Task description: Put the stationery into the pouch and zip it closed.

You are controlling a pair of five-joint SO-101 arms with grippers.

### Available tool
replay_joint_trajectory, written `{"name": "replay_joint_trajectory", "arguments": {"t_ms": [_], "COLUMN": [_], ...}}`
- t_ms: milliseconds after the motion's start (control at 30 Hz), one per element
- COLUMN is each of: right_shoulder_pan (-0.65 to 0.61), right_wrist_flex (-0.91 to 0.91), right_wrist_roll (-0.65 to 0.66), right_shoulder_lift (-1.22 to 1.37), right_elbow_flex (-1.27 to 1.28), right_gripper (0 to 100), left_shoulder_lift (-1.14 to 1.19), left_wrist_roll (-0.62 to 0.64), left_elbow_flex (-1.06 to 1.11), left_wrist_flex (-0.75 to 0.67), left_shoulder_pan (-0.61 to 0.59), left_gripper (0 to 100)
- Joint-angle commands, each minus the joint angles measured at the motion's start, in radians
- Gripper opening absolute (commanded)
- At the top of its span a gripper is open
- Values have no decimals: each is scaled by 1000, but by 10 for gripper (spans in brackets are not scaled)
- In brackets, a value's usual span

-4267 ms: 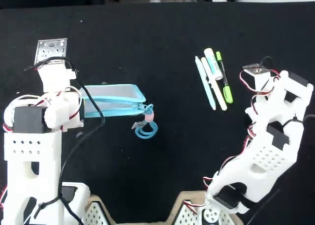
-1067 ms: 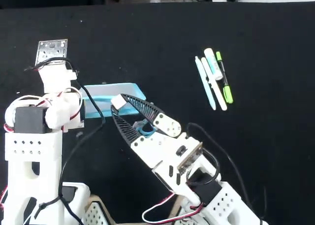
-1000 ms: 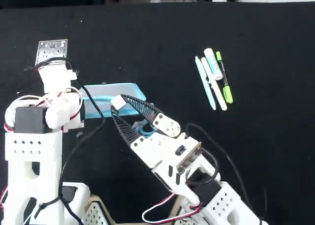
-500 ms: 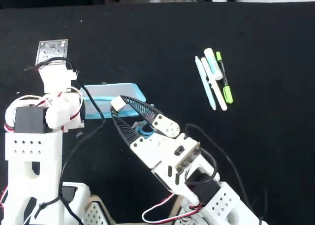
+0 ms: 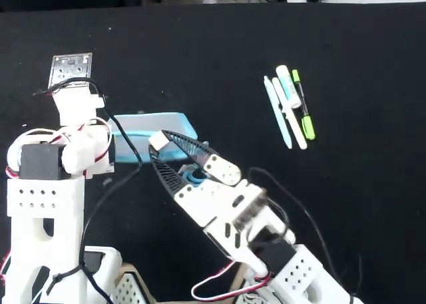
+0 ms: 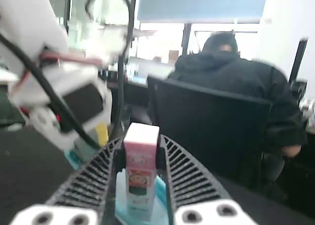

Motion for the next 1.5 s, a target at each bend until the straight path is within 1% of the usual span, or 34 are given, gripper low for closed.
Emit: {"name": "replay_joint_trajectory", "arguments": {"t_ms": [0, 200, 300, 400, 467, 567, 600, 667, 833, 1000, 1100, 1300, 1400, 1467], "right_shoulder_pan": [-3, -3, -3, -3, -5, -5, -5, -5, -3, 9, 81, 295, 391, 454], "right_wrist_flex": [-12, -6, 0, 68, 158, 331, 388, 482, 717, 925, 1013, 1030, 1054, 1079], "right_wrist_roll": [-11, -11, -11, -11, -11, -11, -12, -12, -12, -3, -3, -9, -11, -11], "right_shoulder_lift": [134, 283, 298, 271, 239, 189, 176, 150, 50, -22, -22, -12, 64, 165], "right_elbow_flex": [-68, -171, -197, -225, -249, -295, -314, -352, -521, -707, -768, -762, -754, -762], "right_gripper": [12, 15, 16, 18, 60, 164, 183, 183, 129, 118, 117, 117, 118, 119], "left_shoulder_lift": [5, 5, 5, 5, 5, 5, 5, 5, 5, 5, 5, 5, 5, 5], "left_wrist_roll": [9, 9, 9, 9, 9, 9, 9, 9, 9, 9, 9, 9, 9, 9], "left_elbow_flex": [4, 5, 5, 5, 5, 5, 5, 5, 5, 5, 5, 5, 5, 7], "left_wrist_flex": [-2, -2, -2, -2, -2, -2, -2, -2, -2, -2, -2, -2, -2, -2], "left_shoulder_pan": [-4, -4, -4, -4, -4, -4, -4, -4, -4, -4, -4, -4, -4, -5], "left_gripper": [30, 30, 30, 30, 30, 30, 30, 30, 30, 30, 30, 30, 30, 30]}}
